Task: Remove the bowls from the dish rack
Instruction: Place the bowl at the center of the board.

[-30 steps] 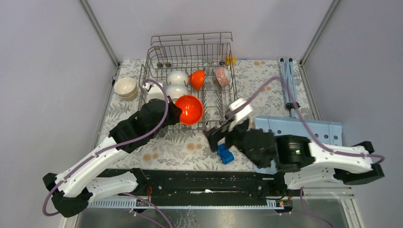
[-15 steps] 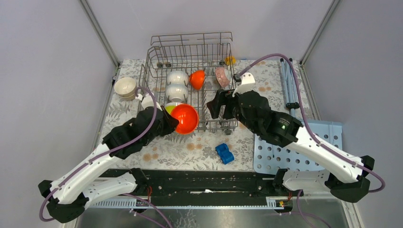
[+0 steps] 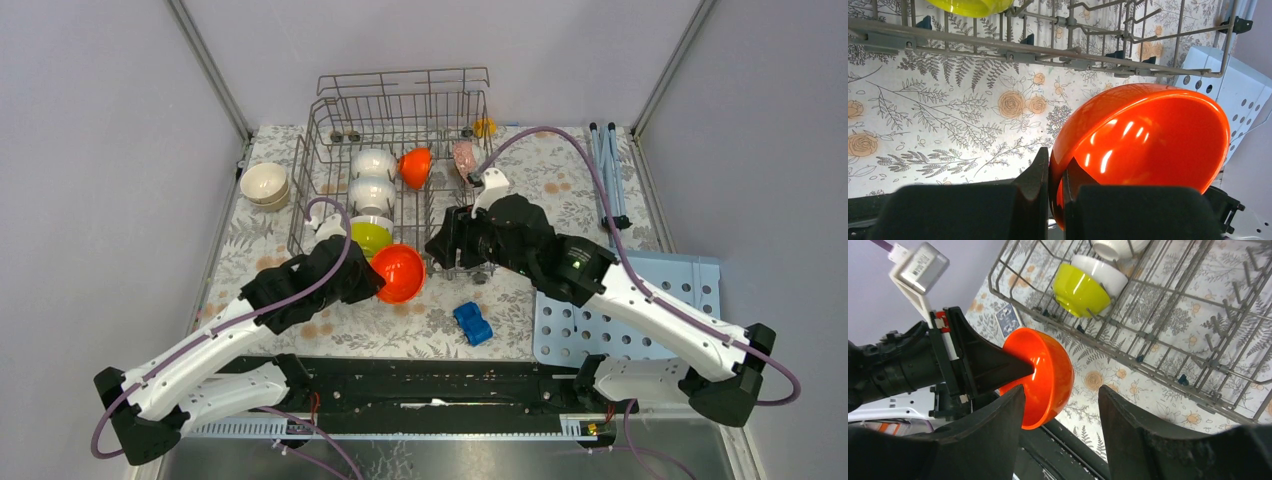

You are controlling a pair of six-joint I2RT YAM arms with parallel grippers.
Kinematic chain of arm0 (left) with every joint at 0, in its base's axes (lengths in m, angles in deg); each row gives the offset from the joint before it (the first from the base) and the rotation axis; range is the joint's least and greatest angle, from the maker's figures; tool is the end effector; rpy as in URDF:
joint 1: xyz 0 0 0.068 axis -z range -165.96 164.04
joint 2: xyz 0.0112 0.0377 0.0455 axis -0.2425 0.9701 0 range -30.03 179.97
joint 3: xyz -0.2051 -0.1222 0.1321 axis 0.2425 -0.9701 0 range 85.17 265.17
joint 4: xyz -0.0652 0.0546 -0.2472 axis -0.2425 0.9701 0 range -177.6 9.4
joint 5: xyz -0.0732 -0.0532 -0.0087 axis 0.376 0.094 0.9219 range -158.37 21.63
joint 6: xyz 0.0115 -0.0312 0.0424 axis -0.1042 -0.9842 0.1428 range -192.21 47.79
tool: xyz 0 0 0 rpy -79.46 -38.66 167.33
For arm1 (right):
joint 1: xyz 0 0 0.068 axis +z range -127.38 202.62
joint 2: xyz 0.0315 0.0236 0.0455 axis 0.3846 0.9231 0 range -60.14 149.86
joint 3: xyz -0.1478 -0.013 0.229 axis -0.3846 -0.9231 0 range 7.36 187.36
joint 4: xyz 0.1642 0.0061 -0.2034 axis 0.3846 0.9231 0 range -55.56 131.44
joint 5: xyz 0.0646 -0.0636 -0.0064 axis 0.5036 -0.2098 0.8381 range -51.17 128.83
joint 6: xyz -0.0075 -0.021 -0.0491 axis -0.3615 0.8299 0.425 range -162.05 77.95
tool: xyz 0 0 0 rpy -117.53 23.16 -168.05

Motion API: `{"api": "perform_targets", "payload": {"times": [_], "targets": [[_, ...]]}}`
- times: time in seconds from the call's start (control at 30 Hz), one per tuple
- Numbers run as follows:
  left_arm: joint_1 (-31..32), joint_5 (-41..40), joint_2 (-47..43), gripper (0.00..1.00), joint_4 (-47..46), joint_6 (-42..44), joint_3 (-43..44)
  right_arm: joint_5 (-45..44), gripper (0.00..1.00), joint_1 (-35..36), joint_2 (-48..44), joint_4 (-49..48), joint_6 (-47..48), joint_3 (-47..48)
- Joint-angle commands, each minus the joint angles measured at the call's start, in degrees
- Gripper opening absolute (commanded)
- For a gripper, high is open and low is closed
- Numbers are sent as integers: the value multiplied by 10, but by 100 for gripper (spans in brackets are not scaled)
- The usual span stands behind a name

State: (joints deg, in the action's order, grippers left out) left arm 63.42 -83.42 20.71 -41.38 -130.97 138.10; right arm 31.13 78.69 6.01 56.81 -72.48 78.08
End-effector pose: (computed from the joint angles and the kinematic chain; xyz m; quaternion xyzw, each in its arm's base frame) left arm 0.1198 -0.1256 0.3120 -0.1255 0.9054 -0.2428 0.3248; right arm 0.1472 0.2104 0.4010 -0.1403 0.7949 0.3633 0.4653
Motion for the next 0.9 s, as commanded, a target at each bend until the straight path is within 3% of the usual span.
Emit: {"api": "perform_targets", "payload": {"times": [0.0, 0.27, 0.37, 0.57, 0.87], "targets": [[-1, 10, -18, 0, -34, -28, -9, 30, 62, 7, 24, -15, 10, -9], [0, 3, -4, 0, -25, -34, -10, -47, 60, 70, 82, 8, 43, 37], [0, -6, 0, 0, -18, -32, -4, -69, 59, 75, 106, 35, 54, 58], [1, -14, 4, 0, -11, -33, -2, -87, 45, 78, 132, 50, 67, 73], [1, -20, 11, 0, -6, -36, -2, -99, 45, 87, 171, 84, 81, 108]]}}
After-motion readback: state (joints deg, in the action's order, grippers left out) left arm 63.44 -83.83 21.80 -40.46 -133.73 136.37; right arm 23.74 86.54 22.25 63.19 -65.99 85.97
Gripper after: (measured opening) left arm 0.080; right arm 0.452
